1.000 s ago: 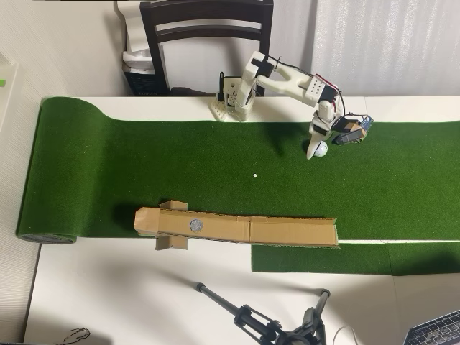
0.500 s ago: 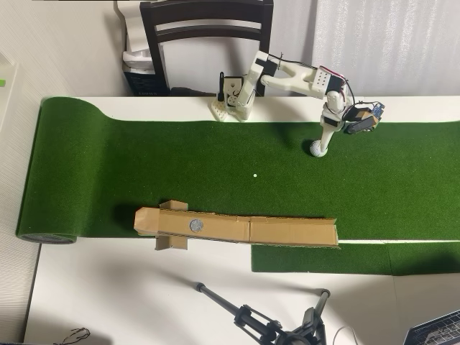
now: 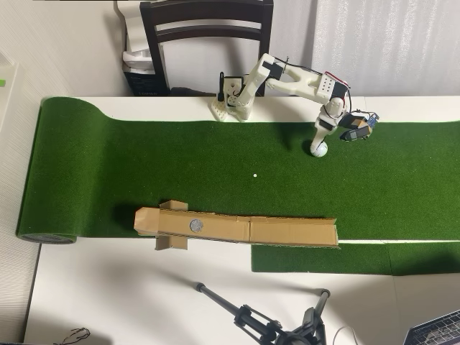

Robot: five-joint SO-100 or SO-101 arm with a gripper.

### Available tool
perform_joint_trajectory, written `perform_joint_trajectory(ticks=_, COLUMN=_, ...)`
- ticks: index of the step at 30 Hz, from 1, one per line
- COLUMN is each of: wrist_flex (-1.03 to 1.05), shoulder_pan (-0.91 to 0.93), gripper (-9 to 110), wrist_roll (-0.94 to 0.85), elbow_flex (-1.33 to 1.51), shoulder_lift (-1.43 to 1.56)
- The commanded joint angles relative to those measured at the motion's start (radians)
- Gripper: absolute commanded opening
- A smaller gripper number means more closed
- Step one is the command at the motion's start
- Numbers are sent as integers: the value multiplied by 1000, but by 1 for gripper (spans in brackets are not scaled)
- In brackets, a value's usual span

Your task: Pick up the golf ball and place it on the gray mark at the back.

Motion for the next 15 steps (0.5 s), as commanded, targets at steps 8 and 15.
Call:
perform_joint_trajectory(ticks=8, wrist_flex=-9, shoulder_pan=31, gripper=55, wrist_roll=9, elbow_flex=-91, shoulder_lift=-2)
perform_joint_trajectory(ticks=15, wrist_flex=-12, shoulder_pan=52, gripper=55, wrist_roll=5, elbow_flex=-97, shoulder_lift=-49)
